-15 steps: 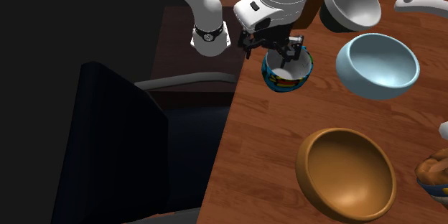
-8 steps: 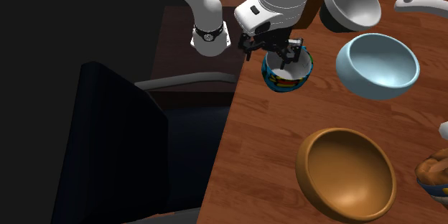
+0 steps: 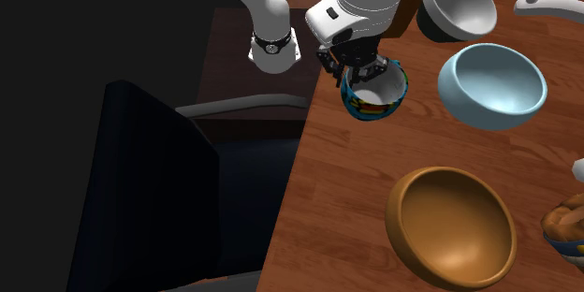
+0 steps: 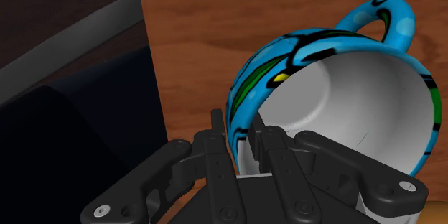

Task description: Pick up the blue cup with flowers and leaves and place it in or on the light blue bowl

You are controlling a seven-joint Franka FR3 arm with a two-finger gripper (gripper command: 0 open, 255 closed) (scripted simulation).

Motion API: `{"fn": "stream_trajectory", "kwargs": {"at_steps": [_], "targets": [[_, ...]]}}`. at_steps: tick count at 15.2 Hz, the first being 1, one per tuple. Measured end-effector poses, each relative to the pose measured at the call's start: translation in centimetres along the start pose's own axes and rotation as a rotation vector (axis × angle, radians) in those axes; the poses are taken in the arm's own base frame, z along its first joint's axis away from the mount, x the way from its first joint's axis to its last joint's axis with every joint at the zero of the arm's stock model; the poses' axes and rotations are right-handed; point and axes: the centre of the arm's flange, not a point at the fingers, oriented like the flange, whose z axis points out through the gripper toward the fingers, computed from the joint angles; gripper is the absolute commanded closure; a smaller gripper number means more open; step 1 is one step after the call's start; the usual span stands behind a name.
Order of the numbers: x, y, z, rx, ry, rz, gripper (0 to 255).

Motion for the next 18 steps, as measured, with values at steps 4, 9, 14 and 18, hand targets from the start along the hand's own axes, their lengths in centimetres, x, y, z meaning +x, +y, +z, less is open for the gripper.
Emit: {"fn": "stream_trajectory", "kwargs": {"at_steps": [4, 9, 14, 18], "targets": [[0.0, 0.1, -0.2, 0.0, 0.0, 0.0, 255], [-0.1, -0.2, -2.6, 0.0, 0.0, 0.0, 255], [0.1, -0.3, -5.2, 0.0, 0.0, 0.0, 255], [0.1, -0.2, -7.2, 0.0, 0.0, 0.0, 255]]}}
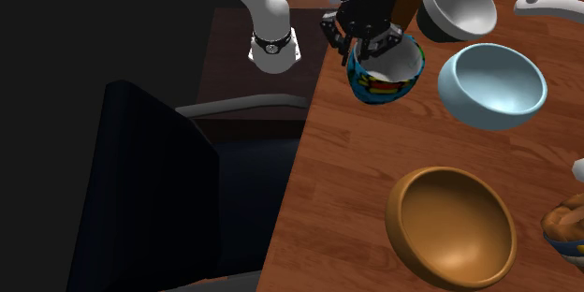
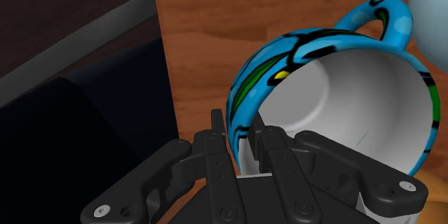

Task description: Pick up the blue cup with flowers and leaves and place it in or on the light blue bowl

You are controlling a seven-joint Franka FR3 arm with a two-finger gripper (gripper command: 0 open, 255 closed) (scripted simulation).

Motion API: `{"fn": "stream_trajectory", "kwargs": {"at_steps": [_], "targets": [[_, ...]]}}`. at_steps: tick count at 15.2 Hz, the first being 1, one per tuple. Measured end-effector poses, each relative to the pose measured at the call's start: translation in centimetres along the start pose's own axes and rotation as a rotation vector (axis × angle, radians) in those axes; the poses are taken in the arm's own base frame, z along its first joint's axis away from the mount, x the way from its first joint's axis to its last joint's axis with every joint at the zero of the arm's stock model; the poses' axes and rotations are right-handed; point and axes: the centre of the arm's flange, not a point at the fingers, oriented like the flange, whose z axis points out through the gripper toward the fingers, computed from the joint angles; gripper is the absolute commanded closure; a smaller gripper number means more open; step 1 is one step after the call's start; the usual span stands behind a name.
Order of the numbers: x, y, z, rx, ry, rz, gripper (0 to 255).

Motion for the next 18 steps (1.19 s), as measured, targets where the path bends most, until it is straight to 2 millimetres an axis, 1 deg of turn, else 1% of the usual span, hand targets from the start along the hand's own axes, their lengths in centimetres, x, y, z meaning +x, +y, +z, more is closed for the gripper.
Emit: {"fn": "stream_trajectory", "kwargs": {"at_steps": [5, 18], "targets": [[0.0, 0.0, -2.8, 0.0, 0.0, 0.0, 255], [0.0, -0.3, -9.4, 0.0, 0.0, 0.0, 255]]}}
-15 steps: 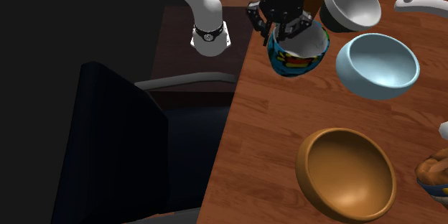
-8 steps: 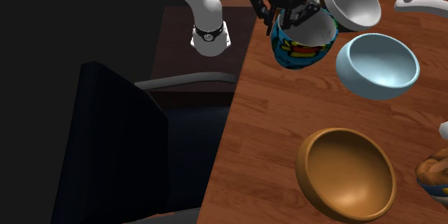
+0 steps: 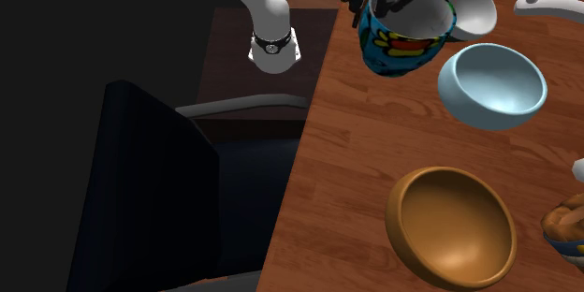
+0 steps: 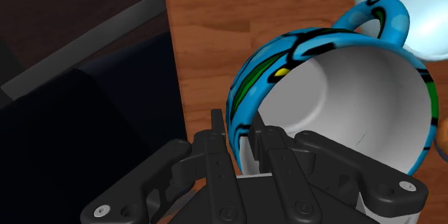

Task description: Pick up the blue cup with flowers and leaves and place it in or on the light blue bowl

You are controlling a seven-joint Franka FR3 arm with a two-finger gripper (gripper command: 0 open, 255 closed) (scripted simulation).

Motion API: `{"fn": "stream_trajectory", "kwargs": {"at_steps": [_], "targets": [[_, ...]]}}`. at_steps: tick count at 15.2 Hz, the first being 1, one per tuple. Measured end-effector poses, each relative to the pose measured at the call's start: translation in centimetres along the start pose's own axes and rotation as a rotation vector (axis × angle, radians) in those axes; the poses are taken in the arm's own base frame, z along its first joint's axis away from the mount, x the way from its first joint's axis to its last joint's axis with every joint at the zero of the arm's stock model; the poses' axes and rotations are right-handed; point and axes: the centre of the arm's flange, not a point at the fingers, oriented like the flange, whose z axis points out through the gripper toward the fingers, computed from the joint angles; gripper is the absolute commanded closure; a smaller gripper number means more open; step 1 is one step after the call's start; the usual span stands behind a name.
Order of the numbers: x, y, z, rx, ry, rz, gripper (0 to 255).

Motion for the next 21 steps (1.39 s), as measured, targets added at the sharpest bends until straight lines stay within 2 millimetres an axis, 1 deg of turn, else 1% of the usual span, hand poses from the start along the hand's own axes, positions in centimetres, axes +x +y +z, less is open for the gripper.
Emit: {"fn": "stream_trajectory", "kwargs": {"at_steps": [1, 3, 6, 8, 14, 16, 19, 21], "targets": [[0.0, -0.6, -0.2, 0.0, 0.0, 0.0, 255], [-0.8, -2.6, -0.6, -0.001, 0.0, -0.001, 255], [-1.8, -6.1, -0.8, -0.001, 0.001, -0.001, 255], [-2.6, -8.8, -1.3, 0.0, 0.001, -0.001, 255], [-5.2, -16.0, -2.1, 0.011, -0.001, 0.004, 255], [-6.0, -18.4, -2.2, 0.004, 0.001, 0.002, 255], [-7.2, -22.5, -2.3, 0.001, 0.0, 0.0, 255], [-7.5, -23.1, -2.0, 0.017, -0.012, 0.006, 255]]}}
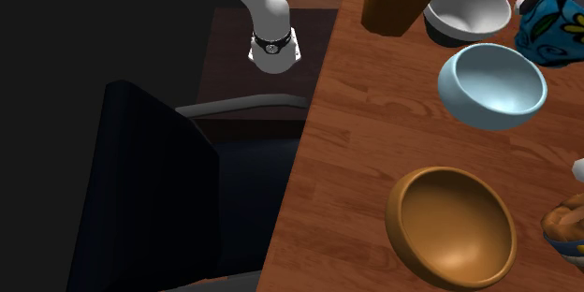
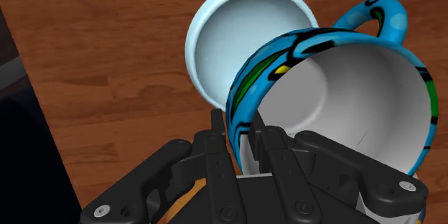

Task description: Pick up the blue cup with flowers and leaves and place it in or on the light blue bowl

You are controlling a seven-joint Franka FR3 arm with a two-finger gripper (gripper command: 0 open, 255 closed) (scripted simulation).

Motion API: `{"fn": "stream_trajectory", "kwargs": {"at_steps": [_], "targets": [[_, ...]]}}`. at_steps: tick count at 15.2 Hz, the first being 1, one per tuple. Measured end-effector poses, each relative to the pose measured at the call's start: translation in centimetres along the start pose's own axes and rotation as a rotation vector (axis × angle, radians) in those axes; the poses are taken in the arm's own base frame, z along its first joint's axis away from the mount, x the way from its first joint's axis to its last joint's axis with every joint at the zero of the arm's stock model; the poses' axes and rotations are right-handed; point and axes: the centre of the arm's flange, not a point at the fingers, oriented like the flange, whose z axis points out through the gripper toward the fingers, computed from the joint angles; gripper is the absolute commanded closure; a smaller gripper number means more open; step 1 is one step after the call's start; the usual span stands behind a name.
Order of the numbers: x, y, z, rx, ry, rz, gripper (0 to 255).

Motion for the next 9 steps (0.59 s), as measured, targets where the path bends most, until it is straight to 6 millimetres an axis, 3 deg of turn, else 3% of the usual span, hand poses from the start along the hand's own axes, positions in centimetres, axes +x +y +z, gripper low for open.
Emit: {"fn": "stream_trajectory", "kwargs": {"at_steps": [6, 9], "targets": [[-1.9, -0.9, 3.1, 0.091, -0.208, 0.027, 255], [-0.6, -0.7, 4.8, 0.005, -0.03, 0.003, 255]]}}
